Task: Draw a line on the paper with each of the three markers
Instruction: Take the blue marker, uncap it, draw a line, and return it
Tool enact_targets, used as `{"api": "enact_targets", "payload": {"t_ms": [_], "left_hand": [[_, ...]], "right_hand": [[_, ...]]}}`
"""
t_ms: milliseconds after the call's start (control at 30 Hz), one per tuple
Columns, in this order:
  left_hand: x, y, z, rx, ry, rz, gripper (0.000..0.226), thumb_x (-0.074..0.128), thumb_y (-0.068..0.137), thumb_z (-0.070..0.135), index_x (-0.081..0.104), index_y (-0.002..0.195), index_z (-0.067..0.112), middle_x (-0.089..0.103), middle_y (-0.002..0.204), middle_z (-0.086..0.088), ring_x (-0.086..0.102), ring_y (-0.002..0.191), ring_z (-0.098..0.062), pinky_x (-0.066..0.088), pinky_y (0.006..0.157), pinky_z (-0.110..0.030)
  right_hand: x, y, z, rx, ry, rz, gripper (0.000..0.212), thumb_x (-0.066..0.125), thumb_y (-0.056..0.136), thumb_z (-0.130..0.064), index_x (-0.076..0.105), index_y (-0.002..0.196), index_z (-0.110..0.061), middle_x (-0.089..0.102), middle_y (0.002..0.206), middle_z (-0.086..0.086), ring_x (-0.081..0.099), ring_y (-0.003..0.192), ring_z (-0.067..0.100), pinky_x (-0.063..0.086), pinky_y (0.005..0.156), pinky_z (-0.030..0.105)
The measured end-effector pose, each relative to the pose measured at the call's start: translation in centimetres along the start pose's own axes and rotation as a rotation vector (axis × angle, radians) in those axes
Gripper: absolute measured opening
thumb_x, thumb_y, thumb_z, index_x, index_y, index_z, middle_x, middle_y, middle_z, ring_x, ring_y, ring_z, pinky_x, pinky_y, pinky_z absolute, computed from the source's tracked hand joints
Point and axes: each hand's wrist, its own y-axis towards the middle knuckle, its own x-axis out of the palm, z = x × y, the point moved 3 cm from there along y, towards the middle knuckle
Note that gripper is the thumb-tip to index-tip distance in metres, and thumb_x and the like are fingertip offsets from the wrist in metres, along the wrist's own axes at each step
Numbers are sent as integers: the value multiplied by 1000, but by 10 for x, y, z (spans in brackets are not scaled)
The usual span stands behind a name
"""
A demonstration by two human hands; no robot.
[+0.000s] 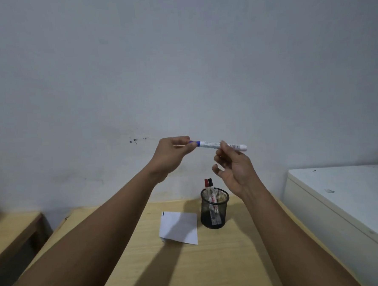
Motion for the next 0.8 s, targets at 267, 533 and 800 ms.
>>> {"api": "enact_targets", "payload": {"t_ms": [267,533,800], "left_hand": [[-18,-42,2,383,945,79,26,71,78,51,68,92,29,64,125,6,53,119,-17,28,109,-56],[-41,-61,-11,489,1138,96,34,46,95,49,72,95,28,74,89,8,64,93,-12,4,114,-64],[-80,-65,-73,143,830,-27,35,52,90,56,73,95,29,73,105,11,61,89,-12,35,103,-52]], "right_hand": [[39,-19,15,-67,-451,-24,28,77,88,-37,78,89,-9,71,72,1,59,64,11,47,57,26],[61,-18,35,-65,-483,-80,22,78,89,-28,78,89,-6,72,66,-5,59,57,5,55,70,27],[59,-12,57,-147,-582,-136,10,76,91,-27,79,90,-18,79,77,-4,65,64,7,55,61,21]]}}
